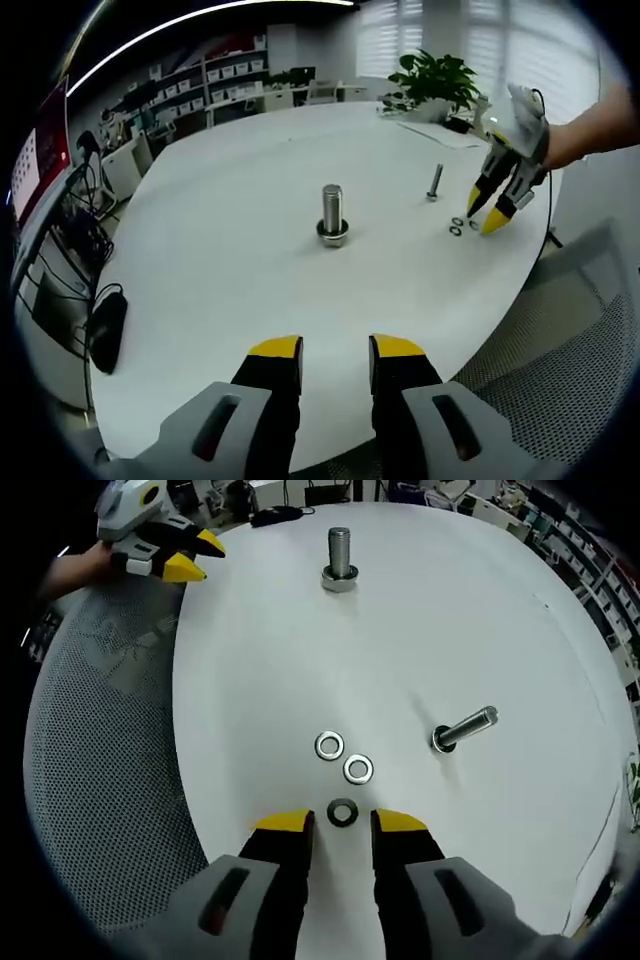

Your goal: Place the washer onto the threaded stud by aligning its center hole with the stud, sliding it down to the base, and recovering from edge contact or off-axis alignment until the washer reaches the visible bottom stop.

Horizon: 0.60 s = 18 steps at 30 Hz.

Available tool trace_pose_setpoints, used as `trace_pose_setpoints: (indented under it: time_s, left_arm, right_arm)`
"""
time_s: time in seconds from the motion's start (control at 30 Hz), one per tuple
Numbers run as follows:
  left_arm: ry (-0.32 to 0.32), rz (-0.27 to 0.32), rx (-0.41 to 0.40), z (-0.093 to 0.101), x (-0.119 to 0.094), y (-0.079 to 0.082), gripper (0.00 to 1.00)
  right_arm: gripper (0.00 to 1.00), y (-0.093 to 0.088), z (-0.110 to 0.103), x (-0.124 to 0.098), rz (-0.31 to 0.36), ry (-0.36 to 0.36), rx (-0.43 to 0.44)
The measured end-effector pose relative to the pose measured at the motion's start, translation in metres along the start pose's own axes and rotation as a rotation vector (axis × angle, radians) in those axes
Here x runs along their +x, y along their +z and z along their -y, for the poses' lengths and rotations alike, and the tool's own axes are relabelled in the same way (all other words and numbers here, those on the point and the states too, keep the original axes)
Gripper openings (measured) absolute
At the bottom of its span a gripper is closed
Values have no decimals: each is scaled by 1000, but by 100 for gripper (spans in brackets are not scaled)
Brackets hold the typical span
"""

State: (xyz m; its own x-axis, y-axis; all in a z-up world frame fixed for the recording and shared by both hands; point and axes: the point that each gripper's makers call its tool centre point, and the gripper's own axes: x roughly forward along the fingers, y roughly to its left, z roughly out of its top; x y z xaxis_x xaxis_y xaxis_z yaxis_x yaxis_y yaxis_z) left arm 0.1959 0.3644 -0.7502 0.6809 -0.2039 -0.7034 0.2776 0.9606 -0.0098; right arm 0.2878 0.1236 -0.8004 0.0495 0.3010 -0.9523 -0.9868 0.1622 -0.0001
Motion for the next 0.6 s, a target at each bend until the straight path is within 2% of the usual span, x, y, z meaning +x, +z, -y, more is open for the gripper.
trace_pose_setpoints:
  time_s: [0.23, 0.43, 0.6]
  left_arm:
    - [2, 12, -1, -1, -1, 2, 24]
    - [-1, 14, 2, 0, -1, 2, 24]
    - [5, 23, -2, -1, -2, 4, 24]
  right_arm:
    - [24, 2, -2, -1, -13, 0, -38]
    - [18, -2, -3, -1, -68, 8, -92]
    - [18, -2, -3, -1, -77, 10, -81]
